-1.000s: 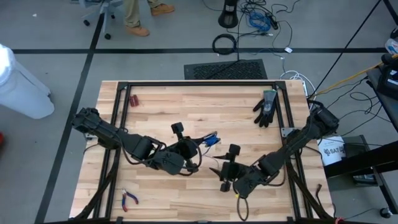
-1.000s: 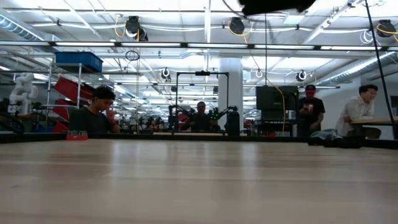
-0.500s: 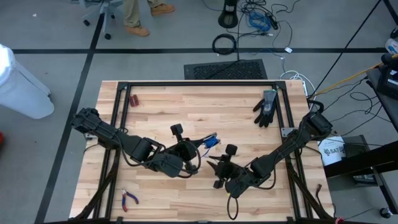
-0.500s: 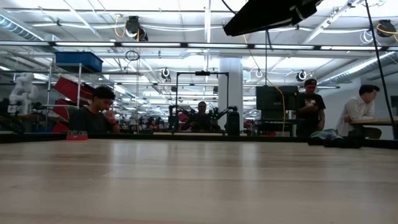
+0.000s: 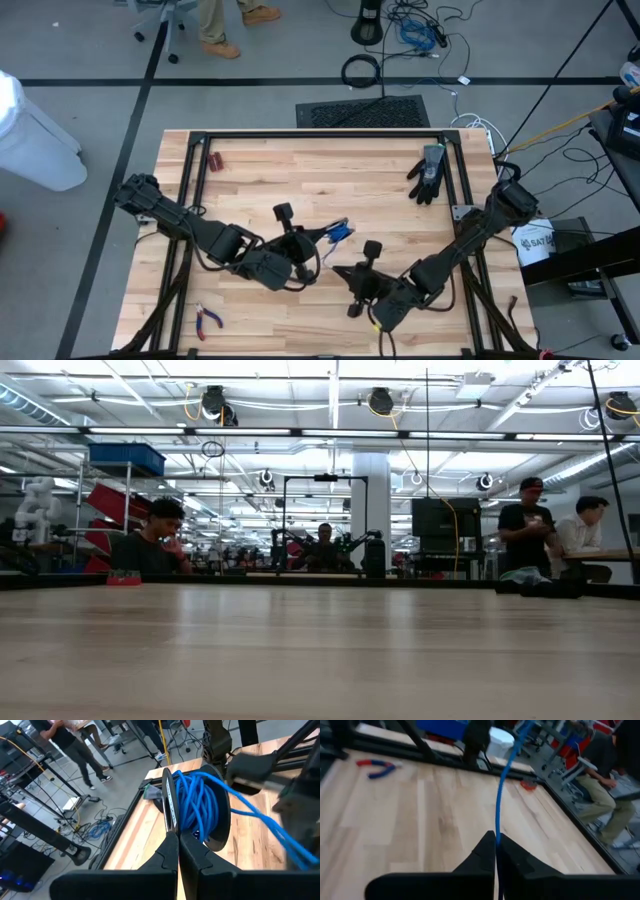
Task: Coil cords
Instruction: Uncoil the blue wire from the spool
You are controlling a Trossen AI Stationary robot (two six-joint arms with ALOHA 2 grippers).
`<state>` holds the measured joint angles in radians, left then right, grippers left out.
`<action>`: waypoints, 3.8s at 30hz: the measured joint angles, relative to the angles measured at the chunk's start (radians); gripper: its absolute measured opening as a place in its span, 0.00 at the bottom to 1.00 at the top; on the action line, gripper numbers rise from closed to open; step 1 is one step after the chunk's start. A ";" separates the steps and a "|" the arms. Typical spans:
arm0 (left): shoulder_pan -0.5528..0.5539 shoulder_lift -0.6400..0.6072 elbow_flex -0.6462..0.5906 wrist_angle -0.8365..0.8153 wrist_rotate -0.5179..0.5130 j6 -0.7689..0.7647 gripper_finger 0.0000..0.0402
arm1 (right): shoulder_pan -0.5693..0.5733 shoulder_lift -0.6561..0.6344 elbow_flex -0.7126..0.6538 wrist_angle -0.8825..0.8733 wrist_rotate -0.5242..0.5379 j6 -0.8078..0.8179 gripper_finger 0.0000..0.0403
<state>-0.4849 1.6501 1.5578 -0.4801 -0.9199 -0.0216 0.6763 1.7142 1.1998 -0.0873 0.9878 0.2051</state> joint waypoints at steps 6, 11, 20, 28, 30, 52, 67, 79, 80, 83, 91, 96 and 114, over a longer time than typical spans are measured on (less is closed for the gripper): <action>-0.002 0.000 0.000 0.000 -0.002 0.000 0.01 | 0.046 0.000 0.112 -0.028 -0.005 -0.071 0.00; -0.007 0.000 0.000 -0.001 -0.002 0.001 0.01 | 0.086 0.000 0.227 -0.157 0.034 -0.087 0.00; -0.058 0.000 0.000 -0.002 0.006 0.014 0.01 | 0.148 -0.024 0.383 -0.645 0.192 0.125 0.00; -0.115 0.002 0.041 0.002 -0.015 0.032 0.01 | 0.172 -0.060 0.385 -1.150 0.090 0.614 0.00; -0.128 0.002 0.051 0.000 -0.042 0.035 0.01 | 0.173 -0.060 0.378 -1.216 0.055 0.693 0.00; -0.203 0.002 0.055 0.005 -0.221 0.000 0.01 | 0.179 -0.058 0.184 -0.892 -0.302 0.607 0.16; -0.222 0.002 0.055 0.010 -0.235 -0.026 0.01 | 0.124 0.056 0.184 -0.283 0.058 0.091 0.40; -0.223 0.001 0.055 0.023 -0.237 -0.026 0.01 | 0.068 0.130 0.183 -0.125 0.091 -0.058 0.41; -0.223 0.001 0.055 0.022 -0.237 -0.026 0.01 | 0.072 0.130 0.183 -0.110 0.098 -0.077 0.41; -0.223 0.001 0.055 0.023 -0.237 -0.026 0.01 | 0.079 0.127 0.183 -0.054 0.162 -0.129 0.41; -0.224 0.001 0.055 0.025 -0.237 -0.026 0.01 | 0.017 0.126 0.184 -0.069 0.198 -0.074 0.41; -0.225 0.001 0.055 0.026 -0.237 -0.026 0.01 | -0.009 0.128 0.184 -0.081 0.199 -0.063 0.41; -0.224 0.000 0.055 0.055 -0.212 -0.026 0.01 | -0.047 0.128 0.184 -0.115 0.268 -0.089 0.41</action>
<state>-0.7094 1.6501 1.6131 -0.4251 -1.1324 -0.0478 0.6288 1.8423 1.3834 -0.2028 1.2559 0.1164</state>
